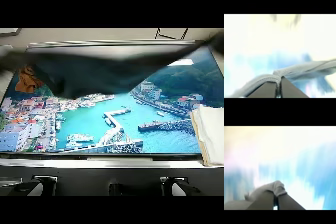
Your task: Fold the clothes and pants, and hang the long-sleeved shirts on hangers.
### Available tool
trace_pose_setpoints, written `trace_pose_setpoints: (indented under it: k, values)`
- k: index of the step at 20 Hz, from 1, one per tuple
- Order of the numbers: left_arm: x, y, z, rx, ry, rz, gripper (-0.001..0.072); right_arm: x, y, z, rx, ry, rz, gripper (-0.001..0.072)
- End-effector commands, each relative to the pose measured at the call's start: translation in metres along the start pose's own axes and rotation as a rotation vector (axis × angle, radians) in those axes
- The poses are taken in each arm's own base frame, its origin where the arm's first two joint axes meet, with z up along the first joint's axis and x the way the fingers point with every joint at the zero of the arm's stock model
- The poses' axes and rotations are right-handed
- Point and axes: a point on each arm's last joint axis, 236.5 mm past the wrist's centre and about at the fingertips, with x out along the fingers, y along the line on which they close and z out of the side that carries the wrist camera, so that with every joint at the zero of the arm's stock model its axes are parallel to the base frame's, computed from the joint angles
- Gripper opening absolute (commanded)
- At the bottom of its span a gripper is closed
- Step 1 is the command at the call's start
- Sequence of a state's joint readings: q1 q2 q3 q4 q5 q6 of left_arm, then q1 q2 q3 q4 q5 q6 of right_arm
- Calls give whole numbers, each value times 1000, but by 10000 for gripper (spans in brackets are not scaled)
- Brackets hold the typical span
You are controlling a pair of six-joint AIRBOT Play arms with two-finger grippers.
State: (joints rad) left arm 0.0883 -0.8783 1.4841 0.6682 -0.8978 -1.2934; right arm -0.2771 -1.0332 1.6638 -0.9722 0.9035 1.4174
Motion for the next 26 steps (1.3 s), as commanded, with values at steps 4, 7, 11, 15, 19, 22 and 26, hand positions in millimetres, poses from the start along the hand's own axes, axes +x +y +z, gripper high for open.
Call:
trace_pose_setpoints:
  k: [4, 7, 11, 15, 19, 22, 26]
  values:
    - [-170, -173, 148, 357, -541, -104, 21, -202, 88, 130, -180, -526, -52, 33]
    - [-197, -185, 168, 360, -670, -102, 20, -236, 102, 140, -211, -615, -55, 33]
    - [-155, -154, 151, 326, -532, -82, 20, -217, 93, 125, -199, -523, -66, 33]
    - [-51, -37, 67, 222, -127, 52, 21, -104, 28, 21, -20, 15, -117, 33]
    - [42, 122, -60, -44, 187, 215, 22, 35, -60, -111, 230, 451, -162, 33]
    - [83, 204, -144, -180, 334, 292, 22, 127, -66, -210, 316, 639, -125, 33]
    - [113, 264, -227, -331, 482, 335, 23, 210, -49, -310, 399, 720, -126, 34]
